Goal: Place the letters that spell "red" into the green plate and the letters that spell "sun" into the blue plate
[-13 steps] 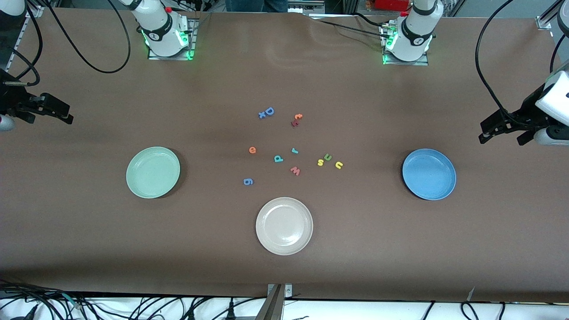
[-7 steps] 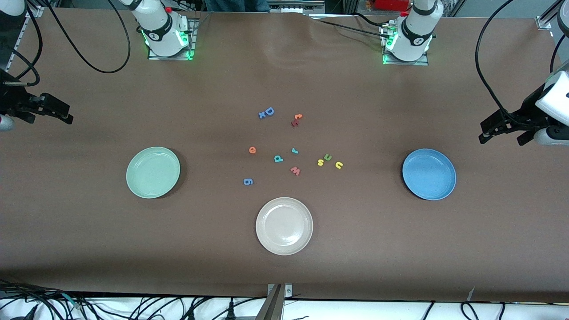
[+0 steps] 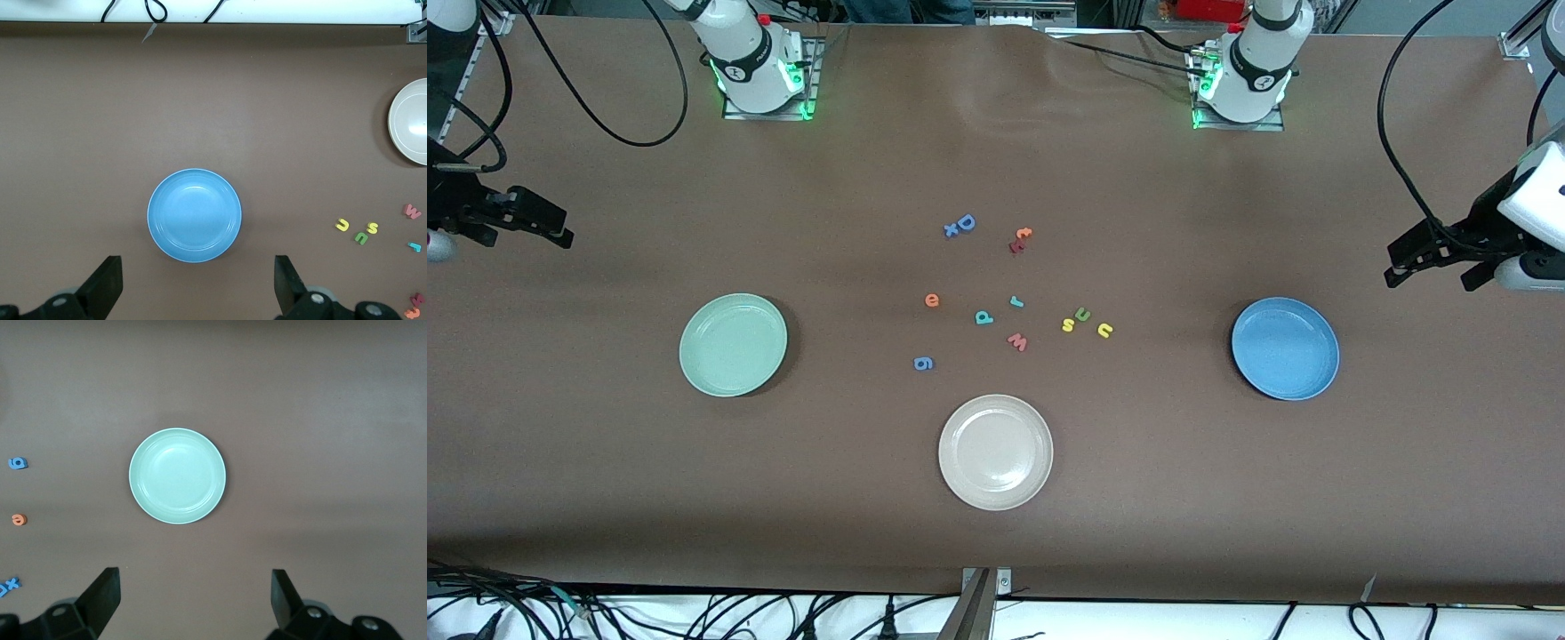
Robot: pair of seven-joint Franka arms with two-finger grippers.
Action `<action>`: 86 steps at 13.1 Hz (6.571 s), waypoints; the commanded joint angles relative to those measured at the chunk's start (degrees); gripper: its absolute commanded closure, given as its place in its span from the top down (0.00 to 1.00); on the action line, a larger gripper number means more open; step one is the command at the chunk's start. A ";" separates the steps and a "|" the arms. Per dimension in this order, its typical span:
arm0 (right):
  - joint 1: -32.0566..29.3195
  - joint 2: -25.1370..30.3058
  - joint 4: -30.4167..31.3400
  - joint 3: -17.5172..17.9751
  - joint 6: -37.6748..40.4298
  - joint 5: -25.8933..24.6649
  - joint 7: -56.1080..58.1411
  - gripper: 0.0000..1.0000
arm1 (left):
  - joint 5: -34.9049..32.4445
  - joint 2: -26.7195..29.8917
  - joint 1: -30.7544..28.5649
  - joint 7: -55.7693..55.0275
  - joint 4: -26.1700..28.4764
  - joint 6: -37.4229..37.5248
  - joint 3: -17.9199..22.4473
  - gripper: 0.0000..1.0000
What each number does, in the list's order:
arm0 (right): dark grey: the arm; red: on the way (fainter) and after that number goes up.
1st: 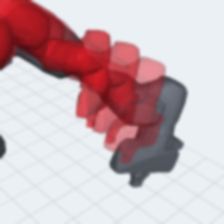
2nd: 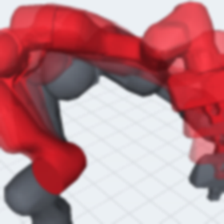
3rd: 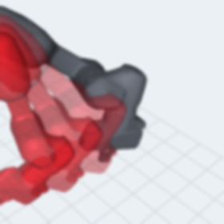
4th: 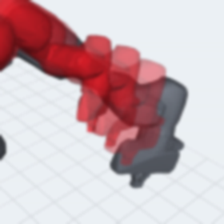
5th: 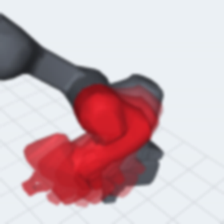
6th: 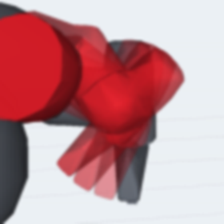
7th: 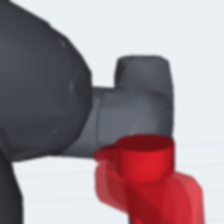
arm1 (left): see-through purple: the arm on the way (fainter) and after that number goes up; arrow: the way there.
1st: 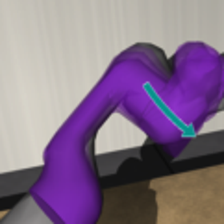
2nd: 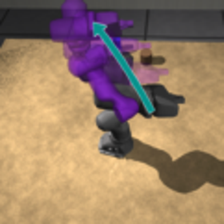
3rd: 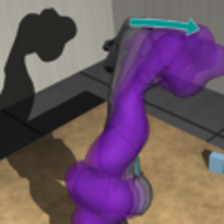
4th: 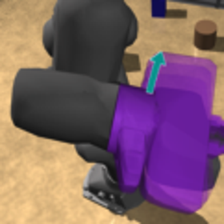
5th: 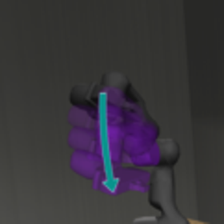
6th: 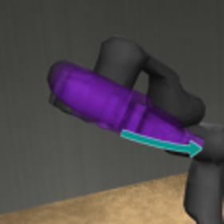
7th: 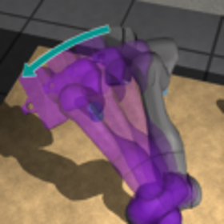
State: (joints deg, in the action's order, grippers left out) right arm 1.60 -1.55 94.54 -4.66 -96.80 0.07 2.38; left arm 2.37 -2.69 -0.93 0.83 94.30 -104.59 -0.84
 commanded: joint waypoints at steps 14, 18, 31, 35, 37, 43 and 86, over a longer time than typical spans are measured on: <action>0.42 -0.81 -0.59 0.70 0.82 -0.06 0.51 1.00 | -0.61 0.14 -0.03 -0.65 -0.87 0.27 -0.48 1.00; 3.76 -2.31 -0.76 0.71 4.85 -0.07 0.34 1.00 | -0.61 0.14 -0.03 -0.57 -0.87 0.27 -0.48 1.00; 19.83 -13.20 -4.19 1.06 -1.26 -0.59 -10.17 1.00 | -0.34 1.02 0.05 -0.30 0.36 0.35 -1.18 1.00; 28.44 -19.44 -4.01 1.06 -10.23 -0.68 -30.89 1.00 | -0.52 0.75 0.14 -0.39 1.24 0.35 -1.53 1.00; 31.61 -23.82 -3.84 1.06 -14.97 -0.77 -40.21 1.00 | -0.43 0.66 0.14 -0.56 1.94 0.35 -2.76 1.00; 36.99 -30.88 -1.56 1.06 -24.05 -0.86 -59.24 0.99 | 0.54 -4.33 2.24 1.37 7.38 -3.31 -7.76 1.00; 38.31 -22.79 10.75 -19.47 -15.88 2.57 -34.52 0.15 | -9.66 -33.62 20.01 -6.19 16.17 -40.35 -8.30 0.91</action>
State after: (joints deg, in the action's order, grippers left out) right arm 39.83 -25.25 103.90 -19.06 -114.66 1.52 -41.48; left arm -5.63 -37.17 18.29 -3.57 109.14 -146.87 -9.62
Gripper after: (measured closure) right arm 0.705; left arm 0.093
